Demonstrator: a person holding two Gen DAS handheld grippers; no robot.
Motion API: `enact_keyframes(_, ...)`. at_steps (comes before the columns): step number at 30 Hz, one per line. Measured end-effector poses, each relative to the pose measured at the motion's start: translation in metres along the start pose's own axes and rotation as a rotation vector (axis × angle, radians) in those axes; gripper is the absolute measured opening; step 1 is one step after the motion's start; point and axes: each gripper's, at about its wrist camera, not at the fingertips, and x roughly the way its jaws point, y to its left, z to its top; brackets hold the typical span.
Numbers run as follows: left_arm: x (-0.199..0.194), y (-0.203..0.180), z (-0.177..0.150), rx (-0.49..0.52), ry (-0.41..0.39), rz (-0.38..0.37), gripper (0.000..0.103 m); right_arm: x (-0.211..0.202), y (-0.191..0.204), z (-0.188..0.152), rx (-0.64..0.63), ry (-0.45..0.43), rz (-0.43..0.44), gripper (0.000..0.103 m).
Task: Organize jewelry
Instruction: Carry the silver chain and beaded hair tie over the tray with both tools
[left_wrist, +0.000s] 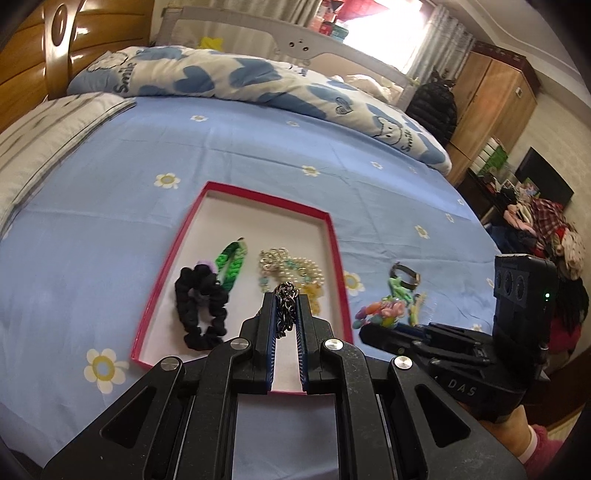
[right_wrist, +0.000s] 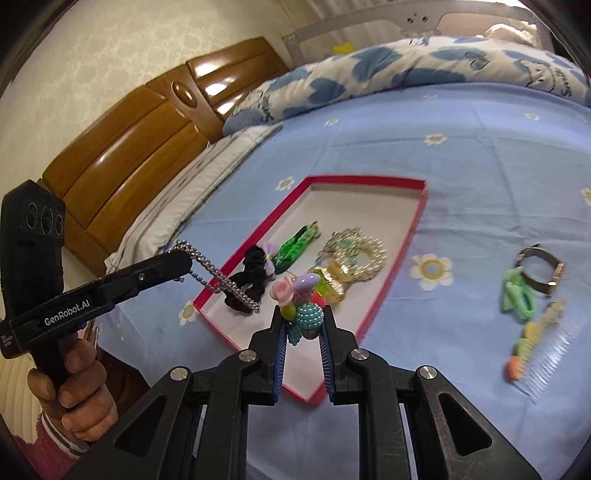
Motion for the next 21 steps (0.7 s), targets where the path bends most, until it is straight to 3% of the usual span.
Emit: enact_keyframes(21, 0.058, 0.06, -0.02, -0.093, 0.122, 0.111, 0.008, 0.082, 0.004, 0.005, -0.043, 0.21, -0.058, 0.017)
